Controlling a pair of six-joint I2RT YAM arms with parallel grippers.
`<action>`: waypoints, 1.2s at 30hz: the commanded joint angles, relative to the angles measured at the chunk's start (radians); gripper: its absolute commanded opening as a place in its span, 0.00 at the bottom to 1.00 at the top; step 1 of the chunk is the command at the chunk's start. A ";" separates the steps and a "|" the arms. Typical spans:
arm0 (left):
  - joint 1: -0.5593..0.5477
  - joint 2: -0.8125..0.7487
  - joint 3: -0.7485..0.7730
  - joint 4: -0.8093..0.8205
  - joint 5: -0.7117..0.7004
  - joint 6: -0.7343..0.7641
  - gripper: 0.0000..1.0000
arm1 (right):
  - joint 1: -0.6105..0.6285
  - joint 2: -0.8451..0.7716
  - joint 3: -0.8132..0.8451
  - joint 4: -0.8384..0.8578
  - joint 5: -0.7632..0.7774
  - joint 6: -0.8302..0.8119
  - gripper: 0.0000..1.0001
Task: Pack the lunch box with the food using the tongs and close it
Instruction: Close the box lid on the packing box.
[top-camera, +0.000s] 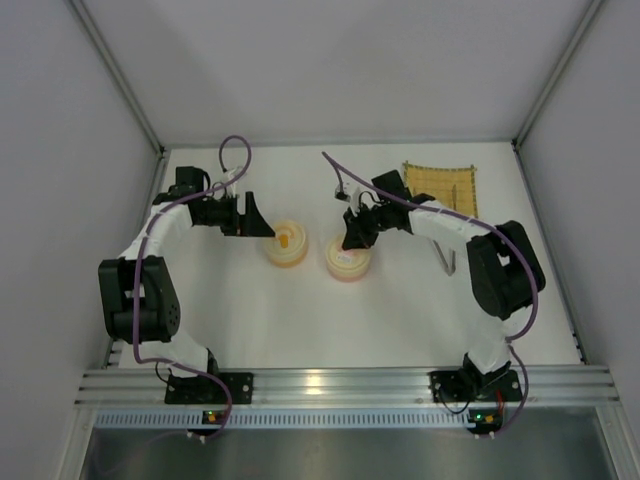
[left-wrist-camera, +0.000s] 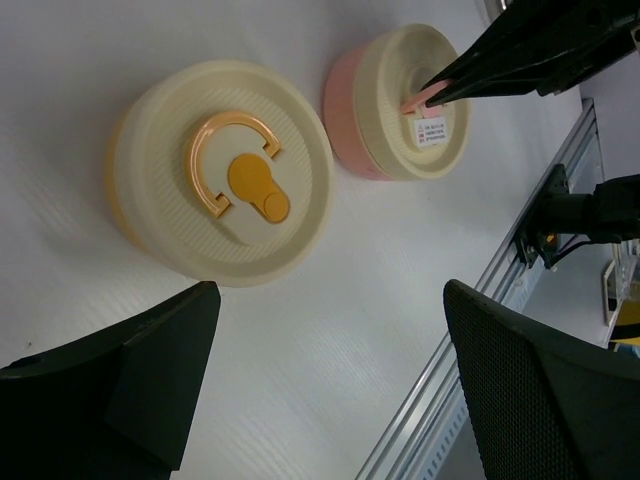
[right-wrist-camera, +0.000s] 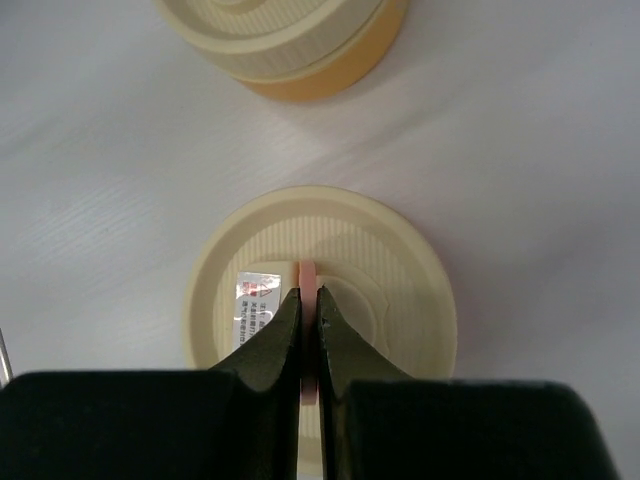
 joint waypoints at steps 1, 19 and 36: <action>0.006 -0.033 -0.001 -0.002 -0.049 0.047 0.98 | -0.004 -0.055 -0.120 0.158 0.123 0.242 0.00; 0.005 0.099 0.142 -0.052 -0.202 0.160 0.92 | 0.005 -0.222 -0.489 0.550 0.177 0.692 0.00; 0.003 0.168 0.203 -0.115 -0.190 0.197 0.88 | 0.003 -0.312 -0.417 0.432 0.125 0.574 0.48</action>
